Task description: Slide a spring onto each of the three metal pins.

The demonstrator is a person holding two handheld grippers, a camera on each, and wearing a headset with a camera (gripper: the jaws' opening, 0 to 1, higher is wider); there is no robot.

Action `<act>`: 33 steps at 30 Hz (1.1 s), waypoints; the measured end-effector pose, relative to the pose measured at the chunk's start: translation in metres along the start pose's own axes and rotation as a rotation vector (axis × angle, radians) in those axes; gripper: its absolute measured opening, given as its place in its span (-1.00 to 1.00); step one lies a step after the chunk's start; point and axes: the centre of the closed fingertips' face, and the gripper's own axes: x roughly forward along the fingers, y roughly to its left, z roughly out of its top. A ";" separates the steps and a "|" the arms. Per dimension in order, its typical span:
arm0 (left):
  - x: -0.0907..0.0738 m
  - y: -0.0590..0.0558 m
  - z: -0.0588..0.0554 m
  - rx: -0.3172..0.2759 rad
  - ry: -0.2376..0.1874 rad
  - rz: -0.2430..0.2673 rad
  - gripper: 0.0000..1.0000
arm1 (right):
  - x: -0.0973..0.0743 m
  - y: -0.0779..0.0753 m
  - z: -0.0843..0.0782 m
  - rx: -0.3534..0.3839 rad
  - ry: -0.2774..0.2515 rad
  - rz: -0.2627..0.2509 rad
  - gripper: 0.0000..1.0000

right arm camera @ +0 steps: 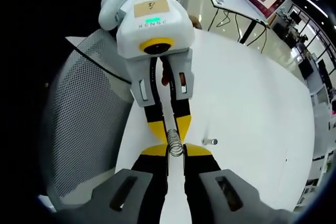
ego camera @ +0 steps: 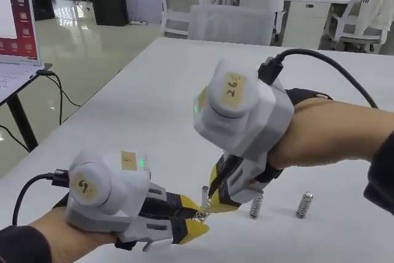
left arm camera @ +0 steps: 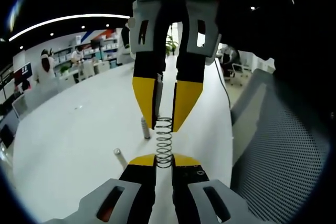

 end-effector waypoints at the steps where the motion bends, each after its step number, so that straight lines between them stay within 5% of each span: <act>1: 0.000 0.000 0.000 0.000 -0.001 -0.001 -0.95 | -0.001 0.000 0.002 -0.003 -0.003 -0.002 -0.85; 12: 0.000 0.000 0.002 -0.008 -0.013 -0.003 -0.95 | -0.002 -0.001 0.008 -0.018 -0.017 -0.012 -0.84; 33: 0.000 0.001 0.009 0.004 -0.043 -0.001 -0.95 | 0.014 0.002 0.002 0.023 -0.011 0.045 -0.77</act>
